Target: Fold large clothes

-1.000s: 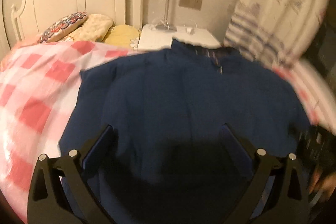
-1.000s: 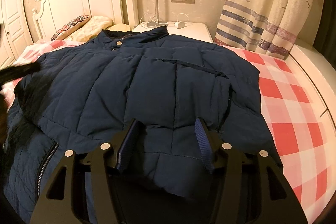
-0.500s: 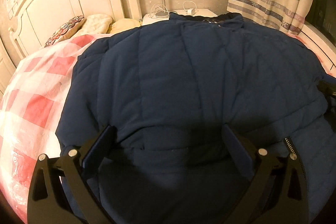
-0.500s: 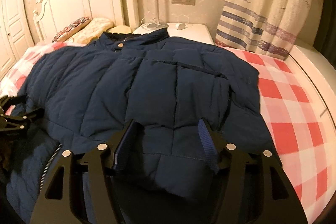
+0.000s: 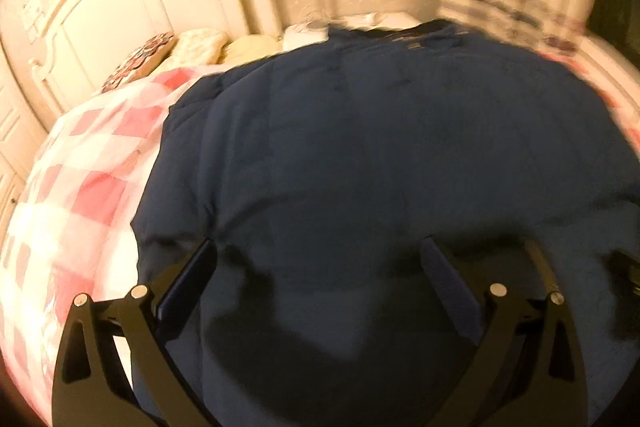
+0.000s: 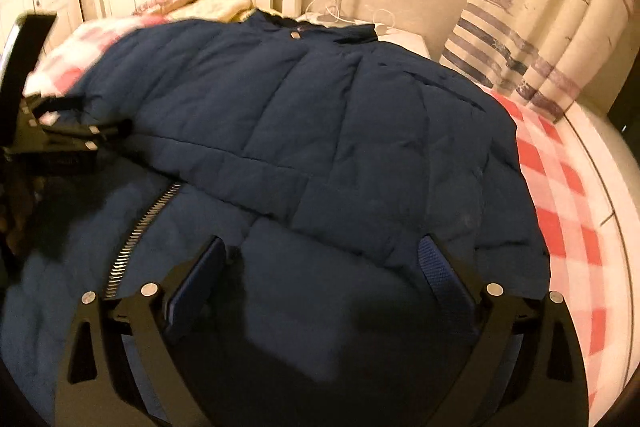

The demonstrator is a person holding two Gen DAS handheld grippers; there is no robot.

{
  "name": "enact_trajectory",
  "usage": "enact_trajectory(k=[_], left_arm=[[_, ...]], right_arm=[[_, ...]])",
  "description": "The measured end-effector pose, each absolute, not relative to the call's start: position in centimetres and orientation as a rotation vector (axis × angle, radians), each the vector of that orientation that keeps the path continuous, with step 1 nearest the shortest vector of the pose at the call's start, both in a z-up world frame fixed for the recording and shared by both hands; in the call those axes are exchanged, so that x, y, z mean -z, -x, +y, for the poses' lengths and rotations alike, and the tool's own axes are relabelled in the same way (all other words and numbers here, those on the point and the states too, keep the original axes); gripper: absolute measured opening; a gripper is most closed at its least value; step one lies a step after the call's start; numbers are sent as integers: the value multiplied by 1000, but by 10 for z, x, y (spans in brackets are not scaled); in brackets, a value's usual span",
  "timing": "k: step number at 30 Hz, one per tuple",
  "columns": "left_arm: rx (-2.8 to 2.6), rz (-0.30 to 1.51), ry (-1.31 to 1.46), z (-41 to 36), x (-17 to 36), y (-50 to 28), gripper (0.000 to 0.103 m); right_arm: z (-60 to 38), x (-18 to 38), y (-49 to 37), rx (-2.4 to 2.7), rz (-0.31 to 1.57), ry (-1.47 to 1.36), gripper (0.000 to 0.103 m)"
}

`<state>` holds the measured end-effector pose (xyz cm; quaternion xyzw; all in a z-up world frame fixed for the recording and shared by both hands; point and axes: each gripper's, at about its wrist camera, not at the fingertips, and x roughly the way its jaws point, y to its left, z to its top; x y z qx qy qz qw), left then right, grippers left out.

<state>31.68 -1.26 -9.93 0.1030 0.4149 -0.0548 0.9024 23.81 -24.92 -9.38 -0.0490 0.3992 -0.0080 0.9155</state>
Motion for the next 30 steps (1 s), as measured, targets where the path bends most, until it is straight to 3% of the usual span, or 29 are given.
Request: enact_trajectory(k=[4, 7, 15, 22, 30], left_arm=[[215, 795, -324, -38, 93, -264, 101], [234, 872, -332, -41, 124, -260, 101], [199, 899, -173, 6, 112, -261, 101], [70, 959, -22, 75, 123, -264, 101], [193, 833, -142, 31, 85, -193, 101]], right_arm=[[-239, 87, -216, -50, 792, 111, 94], [-239, 111, -220, -53, 870, 109, 95], [-251, 109, -220, -30, 897, 73, 96], [-318, 120, -206, 82, 905, -69, 99], [-267, 79, -158, -55, 785, 35, 98]])
